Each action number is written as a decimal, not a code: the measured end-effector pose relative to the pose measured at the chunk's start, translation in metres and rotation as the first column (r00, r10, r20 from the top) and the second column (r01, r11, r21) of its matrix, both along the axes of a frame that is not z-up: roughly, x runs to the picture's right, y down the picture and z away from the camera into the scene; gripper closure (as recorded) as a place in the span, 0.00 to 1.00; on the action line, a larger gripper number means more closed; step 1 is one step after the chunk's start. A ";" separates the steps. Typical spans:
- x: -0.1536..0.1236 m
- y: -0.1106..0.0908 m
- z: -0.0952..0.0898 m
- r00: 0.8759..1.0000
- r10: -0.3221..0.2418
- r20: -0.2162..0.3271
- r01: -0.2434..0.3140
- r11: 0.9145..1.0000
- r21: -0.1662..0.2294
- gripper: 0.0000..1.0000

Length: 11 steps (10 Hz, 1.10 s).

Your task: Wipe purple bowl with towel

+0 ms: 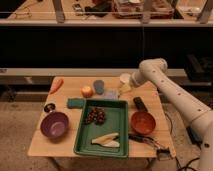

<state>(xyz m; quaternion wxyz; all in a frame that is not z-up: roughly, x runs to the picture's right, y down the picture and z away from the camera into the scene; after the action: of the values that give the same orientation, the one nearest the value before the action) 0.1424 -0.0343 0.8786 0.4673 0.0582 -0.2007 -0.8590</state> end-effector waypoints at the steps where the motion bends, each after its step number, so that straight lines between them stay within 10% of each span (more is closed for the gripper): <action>1: -0.012 -0.009 -0.004 1.000 -0.003 -0.009 0.003 1.000 -0.001 0.20; 11: -0.077 0.036 0.027 1.000 -0.004 0.015 0.006 0.994 -0.108 0.20</action>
<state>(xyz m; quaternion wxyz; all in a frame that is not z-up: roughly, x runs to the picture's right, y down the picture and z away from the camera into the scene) 0.0656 0.0017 0.9059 0.4659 0.0389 -0.2504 -0.8477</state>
